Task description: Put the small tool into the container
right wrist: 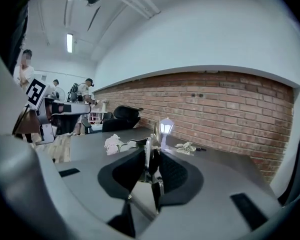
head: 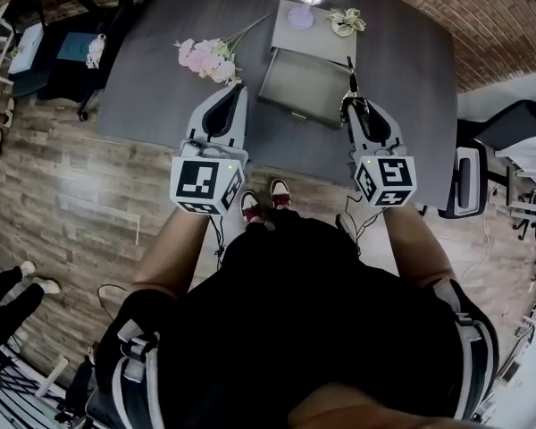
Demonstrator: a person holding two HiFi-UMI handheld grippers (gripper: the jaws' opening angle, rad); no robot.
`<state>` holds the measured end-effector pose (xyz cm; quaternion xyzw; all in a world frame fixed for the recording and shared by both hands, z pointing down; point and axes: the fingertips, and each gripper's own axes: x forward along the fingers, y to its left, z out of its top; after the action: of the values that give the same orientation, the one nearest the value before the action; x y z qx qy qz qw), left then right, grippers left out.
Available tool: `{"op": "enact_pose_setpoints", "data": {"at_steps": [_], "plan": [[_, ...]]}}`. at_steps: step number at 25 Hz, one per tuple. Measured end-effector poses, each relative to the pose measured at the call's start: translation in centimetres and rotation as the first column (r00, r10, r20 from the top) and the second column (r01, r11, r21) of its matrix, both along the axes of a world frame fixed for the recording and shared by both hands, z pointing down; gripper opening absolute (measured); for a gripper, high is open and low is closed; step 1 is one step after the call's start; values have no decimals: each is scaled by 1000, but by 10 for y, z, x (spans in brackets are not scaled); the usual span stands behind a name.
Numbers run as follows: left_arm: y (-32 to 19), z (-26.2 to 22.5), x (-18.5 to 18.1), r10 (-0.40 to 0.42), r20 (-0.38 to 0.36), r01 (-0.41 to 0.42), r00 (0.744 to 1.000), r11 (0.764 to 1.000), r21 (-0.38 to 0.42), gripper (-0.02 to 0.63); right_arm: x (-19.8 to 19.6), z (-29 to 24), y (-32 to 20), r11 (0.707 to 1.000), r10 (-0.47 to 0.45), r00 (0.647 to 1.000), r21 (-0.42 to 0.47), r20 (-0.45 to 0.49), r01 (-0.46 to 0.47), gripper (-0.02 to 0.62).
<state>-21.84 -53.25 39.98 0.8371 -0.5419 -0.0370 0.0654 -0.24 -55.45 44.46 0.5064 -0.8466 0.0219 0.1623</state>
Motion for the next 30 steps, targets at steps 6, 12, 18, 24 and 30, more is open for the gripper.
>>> {"op": "enact_pose_setpoints", "data": {"at_steps": [6,12,18,24,30], "plan": [[-14,40,0,-18,-12,17,1000,997,-80,9,-6,39,-26,998,-32,998,-60,-55,29,92],[-32,69,8,-14,-41,9,999,991,-133,9,-14,76,-58,994,-58,990,-95,-125,46,92],[-48,84,9,-29,-60,20,998,987,-159,9,-18,114,-76,988,-90,969,-142,-230,58,92],[-54,99,8,-43,-66,29,997,981,-191,9,-30,140,-82,978,-133,946,-194,-294,77,92],[-57,105,10,-43,-53,32,998,979,-203,9,-40,171,-85,958,-214,874,-270,-436,100,94]]}}
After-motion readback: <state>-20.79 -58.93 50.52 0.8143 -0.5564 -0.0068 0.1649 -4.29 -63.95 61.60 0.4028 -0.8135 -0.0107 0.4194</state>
